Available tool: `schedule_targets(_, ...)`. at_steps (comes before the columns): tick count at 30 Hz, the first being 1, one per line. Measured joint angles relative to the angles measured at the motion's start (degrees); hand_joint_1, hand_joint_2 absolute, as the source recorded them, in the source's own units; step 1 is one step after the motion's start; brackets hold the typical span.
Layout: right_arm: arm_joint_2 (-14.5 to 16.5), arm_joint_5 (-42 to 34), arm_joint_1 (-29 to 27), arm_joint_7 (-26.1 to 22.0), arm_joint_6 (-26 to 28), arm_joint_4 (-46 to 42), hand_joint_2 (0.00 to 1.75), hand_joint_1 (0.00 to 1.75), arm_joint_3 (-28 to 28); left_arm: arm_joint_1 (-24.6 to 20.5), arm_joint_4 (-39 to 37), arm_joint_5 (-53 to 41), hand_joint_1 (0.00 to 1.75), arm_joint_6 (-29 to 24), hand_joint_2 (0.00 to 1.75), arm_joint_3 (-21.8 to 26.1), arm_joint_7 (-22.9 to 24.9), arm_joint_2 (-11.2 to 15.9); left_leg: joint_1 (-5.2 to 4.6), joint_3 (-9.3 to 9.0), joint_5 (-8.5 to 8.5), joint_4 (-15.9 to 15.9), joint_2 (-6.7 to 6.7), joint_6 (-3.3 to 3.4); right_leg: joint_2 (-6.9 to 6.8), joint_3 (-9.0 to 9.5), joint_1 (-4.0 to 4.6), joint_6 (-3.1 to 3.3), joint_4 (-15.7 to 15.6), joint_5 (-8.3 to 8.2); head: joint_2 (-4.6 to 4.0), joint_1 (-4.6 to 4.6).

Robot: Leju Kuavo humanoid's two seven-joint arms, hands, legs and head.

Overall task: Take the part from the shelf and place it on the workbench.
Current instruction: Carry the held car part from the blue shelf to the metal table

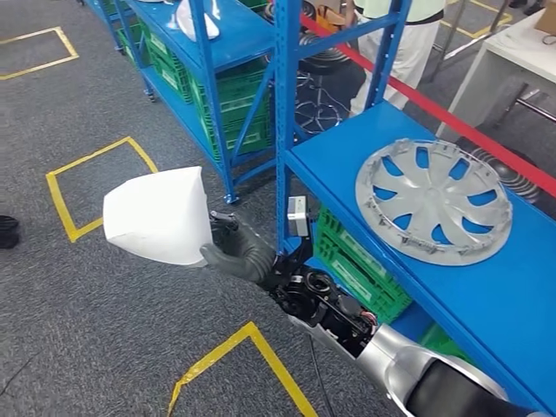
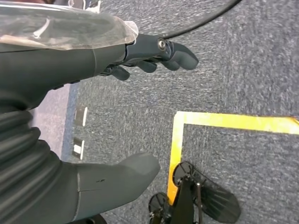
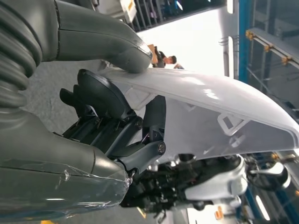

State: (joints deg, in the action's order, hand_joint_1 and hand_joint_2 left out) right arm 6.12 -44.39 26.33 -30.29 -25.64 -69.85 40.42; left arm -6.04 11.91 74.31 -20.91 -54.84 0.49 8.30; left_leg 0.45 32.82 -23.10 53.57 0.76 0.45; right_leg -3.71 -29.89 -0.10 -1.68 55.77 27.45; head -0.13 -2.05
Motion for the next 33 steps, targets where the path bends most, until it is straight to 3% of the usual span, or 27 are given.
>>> schedule_targets(1,0.0,0.0,0.0,0.0,0.0,0.0,1.75,1.75,0.0,0.0,0.0,0.0,0.00,-0.1,1.75,0.0,0.0,0.0,0.13,-0.16,0.06,-0.1,-0.43,0.31,1.08,-1.16,-0.12,-0.24,2.8,1.62,0.00,-0.18)
schedule_targets(3,0.0,0.0,-0.1,0.0,0.1,0.1,1.75,1.75,0.1,-0.1,0.0,-0.1,0.00,-0.1,1.75,0.0,0.0,0.0,0.10,-0.23,0.02,-0.2,-1.31,0.72,3.00,-5.17,-0.24,-0.46,11.3,5.58,0.00,-0.66)
schedule_targets(4,0.0,0.0,-0.2,0.1,0.1,0.2,1.75,1.75,0.1,-0.1,0.0,-0.1,0.00,-0.1,1.75,0.0,0.0,0.0,0.04,-0.25,0.00,-0.1,-1.85,0.79,3.32,-7.13,-0.25,-0.51,15.0,6.83,0.00,-0.86)
schedule_targets(5,-0.1,0.0,-0.3,0.1,0.2,0.3,1.75,1.75,0.1,-0.1,0.0,-0.2,0.00,-0.1,1.75,0.0,0.0,0.0,-0.01,-0.28,-0.02,-0.1,-2.46,0.82,3.47,-8.24,-0.25,-0.48,16.8,6.92,0.00,-0.99)
schedule_targets(6,-0.1,0.0,-0.3,0.1,0.2,0.3,1.75,1.75,0.1,-0.1,0.0,-0.3,0.00,-0.1,1.75,0.0,0.0,0.0,-0.05,-0.35,-0.04,-0.1,-3.11,0.81,3.57,-8.22,-0.25,-0.37,16.2,5.77,0.00,-1.09)
schedule_targets(7,-0.1,0.0,-0.3,0.1,0.2,0.4,1.75,1.75,0.1,0.0,0.0,-0.3,0.00,-0.1,1.75,0.0,0.0,0.0,-0.06,-0.47,-0.06,-0.1,-3.77,0.78,3.81,-7.04,-0.25,-0.17,13.2,3.62,0.00,-1.19)
schedule_targets(9,-0.1,0.0,-0.3,0.1,0.2,0.4,1.75,1.75,0.1,-0.1,0.0,-0.4,0.00,-0.1,1.75,0.0,0.0,0.0,-0.12,-0.59,-0.16,0.0,-5.00,0.60,5.73,-3.25,-0.28,0.36,4.3,-0.90,0.00,-1.35)
schedule_targets(10,-0.1,0.0,-0.2,0.1,0.3,0.4,1.75,1.75,0.1,-0.1,0.0,-0.4,0.00,0.0,1.75,0.0,0.0,-0.1,-0.12,-0.49,-0.17,0.1,-5.53,0.40,6.71,-1.88,-0.32,0.54,1.1,-2.14,0.00,-1.33)
schedule_targets(11,-0.1,0.0,-0.2,0.2,0.3,0.4,1.75,1.75,0.1,-0.1,0.0,-0.5,0.00,0.0,1.75,0.0,0.0,-0.1,-0.10,-0.29,-0.16,0.2,-6.00,0.15,7.44,-1.20,-0.30,0.67,-0.7,-2.58,0.00,-1.28)
schedule_targets(13,-0.1,0.0,-0.1,0.4,0.5,0.4,1.75,1.75,0.1,0.0,0.0,-0.6,0.00,0.0,1.75,0.0,0.0,-0.1,0.10,0.05,0.01,0.1,-6.95,-0.57,7.07,-0.97,-0.21,0.99,-1.5,-2.57,-0.01,-1.15)
schedule_targets(14,-0.1,0.0,-0.1,0.5,0.6,0.3,1.75,1.75,0.1,0.1,0.0,-0.6,0.00,0.0,1.75,0.0,0.0,0.0,0.20,0.17,-0.12,0.3,-6.81,-0.85,6.55,-0.79,-0.24,1.27,-1.7,-2.70,-0.01,-1.13)
schedule_targets(16,0.0,0.0,0.1,0.7,0.7,0.3,1.75,1.75,0.2,0.2,0.0,-0.6,0.00,0.0,1.75,0.0,0.0,0.0,0.22,1.59,-1.95,3.3,-4.70,-1.39,5.36,-0.37,-0.40,1.79,-2.4,-3.00,0.00,-0.63)
schedule_targets(18,0.0,0.0,0.2,0.8,0.8,0.3,1.75,1.75,0.2,0.0,0.0,-0.6,0.00,0.0,1.75,0.0,0.0,-0.1,0.31,5.34,-5.72,10.9,-2.16,-1.96,4.10,-0.25,-0.37,2.05,-2.6,-3.02,0.00,-0.02)
schedule_targets(19,0.0,0.0,0.2,0.9,0.8,0.3,1.75,1.75,0.2,-0.1,0.0,-0.6,0.00,0.0,1.75,0.0,0.0,-0.1,0.40,7.40,-7.25,14.9,-1.67,-2.26,3.44,-0.28,-0.34,2.10,-2.6,-2.96,0.00,0.15)
schedule_targets(20,0.0,0.0,0.2,0.9,0.8,0.4,1.75,1.75,0.2,0.0,0.0,-0.6,0.00,0.0,1.75,0.0,0.0,-0.1,0.51,8.69,-7.80,17.3,-1.42,-2.49,2.83,-0.28,-0.34,2.09,-2.6,-2.89,0.00,0.23)
schedule_targets(21,0.0,-0.1,0.2,1.0,0.8,0.4,1.75,1.75,0.2,0.0,0.0,-0.5,0.00,0.0,1.75,0.0,0.0,-0.1,0.63,8.84,-7.25,17.4,-1.23,-2.66,2.23,-0.26,-0.35,2.04,-2.6,-2.80,0.00,0.30)
schedule_targets(22,0.0,-0.1,0.2,1.0,0.8,0.4,1.75,1.75,0.2,0.0,0.0,-0.5,0.00,0.0,1.75,0.0,0.0,-0.1,0.74,7.64,-5.67,15.0,-0.95,-2.76,1.70,-0.19,-0.37,1.94,-2.5,-2.68,0.00,0.35)
schedule_targets(24,0.0,-0.2,0.3,1.1,0.8,0.5,1.75,1.75,0.2,0.0,0.0,-0.4,0.00,0.0,1.75,0.0,0.0,0.0,0.78,3.18,-1.93,6.3,0.84,-2.76,0.82,0.01,-0.24,1.49,-2.3,-2.28,0.00,0.52)
schedule_targets(26,0.0,-0.3,0.5,1.1,0.7,0.5,1.75,1.75,0.3,-0.1,0.0,-0.3,0.00,0.0,1.75,0.0,0.0,0.0,0.53,0.57,-0.24,1.0,2.15,-2.08,0.15,0.18,0.09,0.89,-2.1,-1.85,0.00,0.39)
schedule_targets(28,0.0,-0.3,0.7,1.1,0.7,0.5,1.75,1.75,0.4,-0.1,0.0,-0.2,0.00,-0.1,1.75,0.0,0.0,0.0,0.27,0.50,-0.24,0.5,1.49,-1.11,-0.60,0.40,0.20,0.33,-2.1,-1.53,0.00,0.01)
schedule_targets(30,0.0,-0.3,0.8,1.2,0.6,0.5,1.75,1.75,0.4,0.0,0.0,0.0,0.00,-0.1,1.75,0.0,0.1,0.0,0.35,0.38,-0.25,0.5,0.56,-0.38,-0.20,0.32,-0.09,-0.29,-1.2,-0.62,0.00,-0.17)
schedule_targets(31,0.0,-0.3,0.8,1.2,0.5,0.5,1.75,1.75,0.5,-0.1,0.0,0.0,0.00,-0.1,1.75,0.0,0.1,0.0,0.43,0.28,-0.20,0.4,0.14,-0.01,0.64,-0.42,-0.23,-0.53,0.7,0.63,0.00,-0.34)
schedule_targets(33,0.0,-0.4,0.9,1.2,0.4,0.6,1.75,1.75,0.5,-0.1,0.0,0.1,0.00,-0.1,1.75,0.0,0.1,0.0,0.36,0.19,-0.23,0.3,-0.75,0.48,2.65,-4.03,-0.35,-0.75,8.5,4.54,0.00,-0.81)
